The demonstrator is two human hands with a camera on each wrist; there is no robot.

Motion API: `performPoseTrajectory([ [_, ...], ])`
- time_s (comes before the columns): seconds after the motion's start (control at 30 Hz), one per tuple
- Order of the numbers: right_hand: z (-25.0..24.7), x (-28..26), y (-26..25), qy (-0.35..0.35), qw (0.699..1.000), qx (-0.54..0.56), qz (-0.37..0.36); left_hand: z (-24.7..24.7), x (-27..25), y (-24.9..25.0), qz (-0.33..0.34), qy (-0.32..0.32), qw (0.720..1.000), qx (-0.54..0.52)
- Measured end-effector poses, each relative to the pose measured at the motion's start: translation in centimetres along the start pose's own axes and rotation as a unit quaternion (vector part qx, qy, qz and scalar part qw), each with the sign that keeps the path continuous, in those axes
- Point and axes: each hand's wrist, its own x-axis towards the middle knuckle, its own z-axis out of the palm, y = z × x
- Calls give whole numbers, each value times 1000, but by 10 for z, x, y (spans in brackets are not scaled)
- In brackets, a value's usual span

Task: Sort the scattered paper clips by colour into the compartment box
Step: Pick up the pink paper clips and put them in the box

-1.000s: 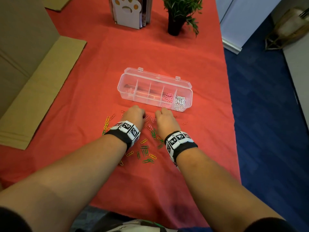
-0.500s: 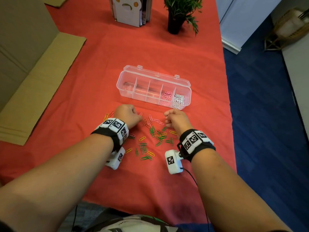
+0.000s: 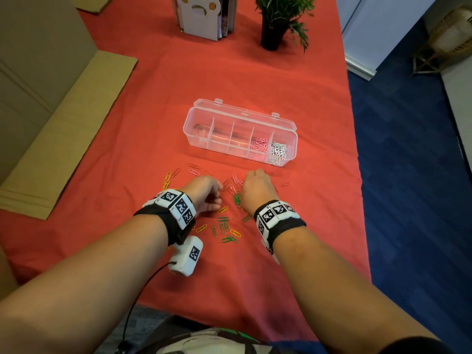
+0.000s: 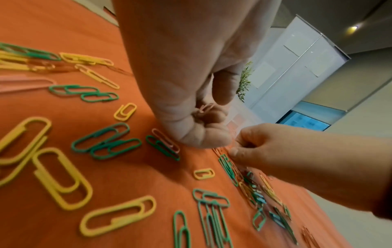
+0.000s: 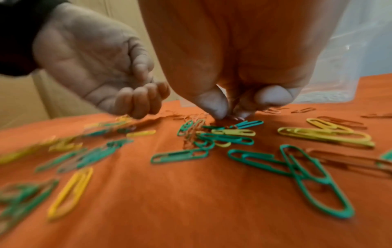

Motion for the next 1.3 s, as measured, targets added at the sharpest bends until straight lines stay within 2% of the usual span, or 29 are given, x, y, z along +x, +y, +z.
performPoseTrajectory([
  [0.07,-5,4,3,-41,998,35,17,2,6,-5,21,23,998,50],
  [0.13,-12,7,11,-55,989,127,50,3,13,-9,94,56,982,155],
  [0.2,-16,6,20,-52,953,282,100,7,11,-7,160,69,954,244],
  [0.23,-18,5,23,-57,919,369,127,8,10,-7,180,71,937,289],
  [0.27,-21,1,25,-65,872,460,155,10,9,-6,196,73,919,334],
  [0.37,-29,-8,32,-90,703,678,196,12,7,-4,210,103,882,410],
  [0.4,-31,-11,34,-100,664,717,188,11,8,-4,212,116,873,423],
  [0.43,-34,-14,37,-108,639,740,178,11,8,-4,206,121,868,435],
  [0.5,-33,-14,41,-102,627,748,192,8,9,-7,201,128,859,454],
  [0.57,-30,-9,41,-62,651,718,237,4,10,-9,198,140,855,458],
  [0.63,-28,-1,43,-24,702,657,273,2,13,-8,207,150,855,451],
  [0.67,-28,2,45,-12,737,616,277,2,13,-7,212,148,856,447],
  [0.77,-24,9,50,29,895,386,220,4,15,1,240,128,857,438],
  [0.8,-23,10,50,44,928,315,195,6,17,4,254,117,851,444],
  [0.83,-22,11,48,52,947,267,170,8,19,6,267,108,841,458],
  [0.97,-16,15,35,59,982,153,96,18,29,13,283,87,800,523],
  [1.1,-8,13,28,62,993,71,76,22,34,13,285,90,767,568],
  [1.2,-9,11,27,55,995,61,61,20,38,10,273,92,771,568],
  [1.3,-15,14,31,48,982,163,78,18,37,10,271,108,798,528],
])
